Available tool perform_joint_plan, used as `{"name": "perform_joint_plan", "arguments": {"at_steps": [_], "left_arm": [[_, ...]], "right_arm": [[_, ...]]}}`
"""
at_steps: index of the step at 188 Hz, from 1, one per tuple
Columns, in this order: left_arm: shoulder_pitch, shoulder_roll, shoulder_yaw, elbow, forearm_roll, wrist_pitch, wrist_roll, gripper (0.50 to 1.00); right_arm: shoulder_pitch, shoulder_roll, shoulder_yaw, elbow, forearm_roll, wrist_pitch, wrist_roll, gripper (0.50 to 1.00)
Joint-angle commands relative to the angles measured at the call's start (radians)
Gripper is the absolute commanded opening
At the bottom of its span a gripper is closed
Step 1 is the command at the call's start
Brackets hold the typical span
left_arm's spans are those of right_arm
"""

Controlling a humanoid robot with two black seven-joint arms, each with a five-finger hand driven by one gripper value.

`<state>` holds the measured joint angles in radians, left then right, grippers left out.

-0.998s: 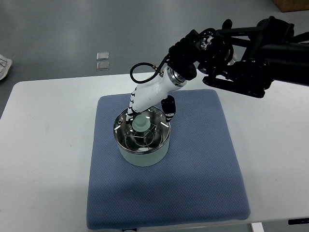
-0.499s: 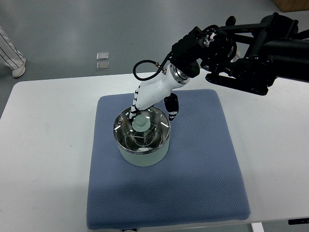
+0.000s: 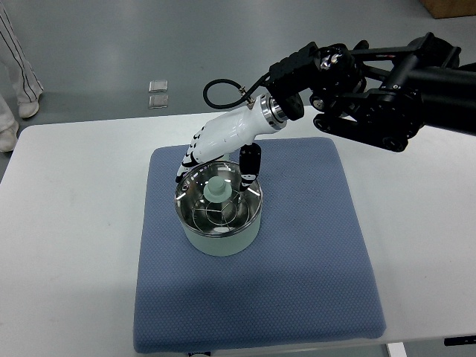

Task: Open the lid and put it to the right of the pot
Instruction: 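Lower the right hand onto the lid and position fingers around the green knob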

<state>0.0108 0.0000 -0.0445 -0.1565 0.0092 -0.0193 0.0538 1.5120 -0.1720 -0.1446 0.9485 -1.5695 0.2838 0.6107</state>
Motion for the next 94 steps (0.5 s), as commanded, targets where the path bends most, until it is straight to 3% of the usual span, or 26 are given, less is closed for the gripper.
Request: {"name": "perform_joint_plan", "arguments": {"at_steps": [1, 94], "left_arm": [[0.0, 0.0, 0.0, 0.0, 0.0, -0.001, 0.0, 1.0], [0.0, 0.0, 0.0, 0.0, 0.0, -0.001, 0.0, 1.0]], "right_arm": [[-0.015, 0.0, 0.0, -0.011, -0.001, -0.025, 0.0, 0.924], [-0.03, 0.002, -0.013, -0.013, -0.053, -0.023, 0.0, 0.907]]}}
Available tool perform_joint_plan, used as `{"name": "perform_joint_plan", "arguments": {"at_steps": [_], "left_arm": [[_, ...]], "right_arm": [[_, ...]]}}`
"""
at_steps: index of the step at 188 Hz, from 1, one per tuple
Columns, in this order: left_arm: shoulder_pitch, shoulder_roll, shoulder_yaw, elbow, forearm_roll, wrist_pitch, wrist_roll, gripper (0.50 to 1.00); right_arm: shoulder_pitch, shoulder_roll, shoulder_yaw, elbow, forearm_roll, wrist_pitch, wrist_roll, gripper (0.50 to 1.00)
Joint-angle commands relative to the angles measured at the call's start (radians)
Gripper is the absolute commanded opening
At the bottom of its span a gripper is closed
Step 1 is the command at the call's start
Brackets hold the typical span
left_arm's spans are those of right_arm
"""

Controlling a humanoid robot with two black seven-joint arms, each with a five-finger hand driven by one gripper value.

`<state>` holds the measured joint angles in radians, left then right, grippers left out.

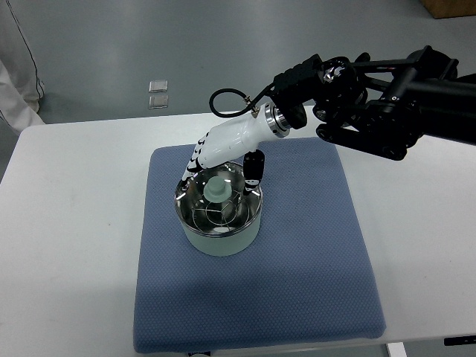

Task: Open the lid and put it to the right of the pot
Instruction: 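Lower the right hand onto the lid and position fingers around the green knob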

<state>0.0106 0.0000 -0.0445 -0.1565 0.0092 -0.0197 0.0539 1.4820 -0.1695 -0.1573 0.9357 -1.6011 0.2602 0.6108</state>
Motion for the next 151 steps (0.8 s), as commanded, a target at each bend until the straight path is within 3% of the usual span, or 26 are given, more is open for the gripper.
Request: {"name": "perform_joint_plan", "arguments": {"at_steps": [1, 34, 151], "left_arm": [[0.0, 0.0, 0.0, 0.0, 0.0, 0.0, 0.0, 1.0], [0.0, 0.0, 0.0, 0.0, 0.0, 0.0, 0.0, 1.0], [0.0, 0.0, 0.0, 0.0, 0.0, 0.0, 0.0, 1.0]], "right_arm": [[0.0, -0.001, -0.001, 0.0, -0.022, 0.001, 0.0, 0.907], [0.001, -0.007, -0.013, 0.0, -0.033, 0.001, 0.0, 0.885], [0.03, -0.036, -0.025, 0.026, -0.12, 0.001, 0.0, 0.885]]}}
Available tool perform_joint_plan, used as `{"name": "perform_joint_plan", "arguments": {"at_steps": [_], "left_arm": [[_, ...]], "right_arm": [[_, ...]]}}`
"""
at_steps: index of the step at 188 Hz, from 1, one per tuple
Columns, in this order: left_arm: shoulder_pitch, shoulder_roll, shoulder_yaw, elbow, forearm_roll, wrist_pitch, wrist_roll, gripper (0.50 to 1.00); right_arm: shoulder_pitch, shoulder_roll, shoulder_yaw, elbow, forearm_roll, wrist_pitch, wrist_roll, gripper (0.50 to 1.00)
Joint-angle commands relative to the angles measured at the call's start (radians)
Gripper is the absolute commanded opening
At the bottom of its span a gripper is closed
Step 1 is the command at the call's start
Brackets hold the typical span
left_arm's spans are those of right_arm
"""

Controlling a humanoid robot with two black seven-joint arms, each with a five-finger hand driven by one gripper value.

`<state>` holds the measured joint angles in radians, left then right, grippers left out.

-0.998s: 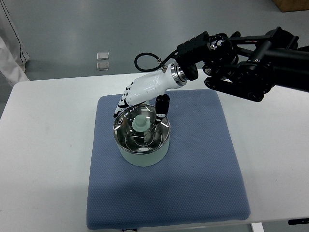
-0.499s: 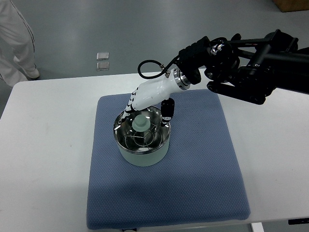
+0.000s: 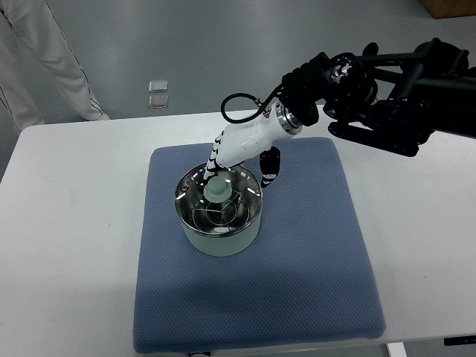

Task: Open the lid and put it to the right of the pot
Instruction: 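Lower the right hand onto the lid and position fingers around the green knob, then close the right hand fingers on the green knob and tilt the lid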

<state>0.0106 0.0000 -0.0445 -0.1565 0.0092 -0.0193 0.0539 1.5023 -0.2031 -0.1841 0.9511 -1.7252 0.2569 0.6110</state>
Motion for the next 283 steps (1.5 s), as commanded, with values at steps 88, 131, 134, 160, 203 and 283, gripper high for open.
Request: {"name": "perform_joint_plan", "arguments": {"at_steps": [88, 131, 134, 160, 203, 283], "left_arm": [[0.0, 0.0, 0.0, 0.0, 0.0, -0.001, 0.001, 1.0], [0.0, 0.0, 0.0, 0.0, 0.0, -0.001, 0.0, 1.0], [0.0, 0.0, 0.0, 0.0, 0.0, -0.001, 0.0, 1.0], [0.0, 0.0, 0.0, 0.0, 0.0, -0.001, 0.0, 1.0], [0.0, 0.0, 0.0, 0.0, 0.0, -0.001, 0.0, 1.0], [0.0, 0.0, 0.0, 0.0, 0.0, -0.001, 0.0, 1.0]], "right_arm": [[-0.004, -0.01, 0.006, 0.029, 0.01, -0.007, 0.0, 0.85], [-0.002, -0.013, 0.008, 0.029, 0.012, -0.007, 0.0, 0.848], [-0.002, -0.013, 0.008, 0.029, 0.013, -0.007, 0.0, 0.848], [-0.001, -0.012, 0.009, 0.038, 0.015, -0.007, 0.0, 0.848], [-0.002, -0.006, 0.012, 0.041, 0.016, -0.018, 0.0, 0.832], [-0.004, -0.004, 0.012, 0.035, 0.018, -0.028, 0.0, 0.789]]}}
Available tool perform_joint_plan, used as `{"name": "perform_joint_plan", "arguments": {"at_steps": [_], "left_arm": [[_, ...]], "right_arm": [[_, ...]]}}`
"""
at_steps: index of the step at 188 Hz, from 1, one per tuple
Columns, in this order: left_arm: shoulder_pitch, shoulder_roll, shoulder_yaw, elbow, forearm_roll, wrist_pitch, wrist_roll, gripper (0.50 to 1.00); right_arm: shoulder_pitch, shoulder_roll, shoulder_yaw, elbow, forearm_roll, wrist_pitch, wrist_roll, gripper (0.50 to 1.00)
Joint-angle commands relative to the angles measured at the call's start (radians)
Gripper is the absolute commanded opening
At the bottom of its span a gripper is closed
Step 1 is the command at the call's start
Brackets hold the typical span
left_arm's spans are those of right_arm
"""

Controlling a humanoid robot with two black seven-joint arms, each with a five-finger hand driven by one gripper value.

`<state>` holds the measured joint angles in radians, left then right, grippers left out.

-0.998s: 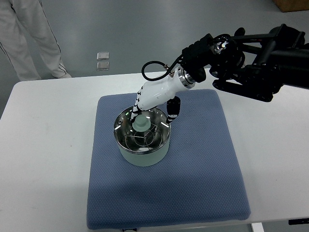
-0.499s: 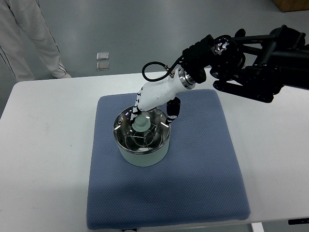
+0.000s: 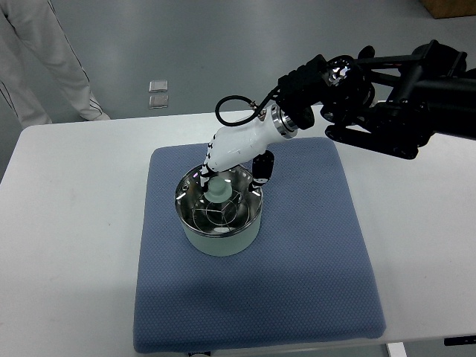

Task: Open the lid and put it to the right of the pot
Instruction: 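Close the right hand fingers on the green knob and tilt the lid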

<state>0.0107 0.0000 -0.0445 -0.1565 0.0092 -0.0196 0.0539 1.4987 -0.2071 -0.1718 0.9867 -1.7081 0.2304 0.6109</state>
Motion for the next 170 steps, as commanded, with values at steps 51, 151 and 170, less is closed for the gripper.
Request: {"name": "perform_joint_plan", "arguments": {"at_steps": [51, 151, 170], "left_arm": [[0.0, 0.0, 0.0, 0.0, 0.0, 0.001, 0.0, 1.0], [0.0, 0.0, 0.0, 0.0, 0.0, 0.0, 0.0, 1.0], [0.0, 0.0, 0.0, 0.0, 0.0, 0.001, 0.0, 1.0]], "right_arm": [[-0.005, 0.003, 0.002, 0.0, 0.001, -0.008, 0.0, 0.723], [-0.015, 0.008, 0.005, -0.002, 0.002, -0.013, 0.0, 0.646], [-0.02, 0.009, 0.005, -0.005, 0.001, -0.011, 0.0, 0.615]]}}
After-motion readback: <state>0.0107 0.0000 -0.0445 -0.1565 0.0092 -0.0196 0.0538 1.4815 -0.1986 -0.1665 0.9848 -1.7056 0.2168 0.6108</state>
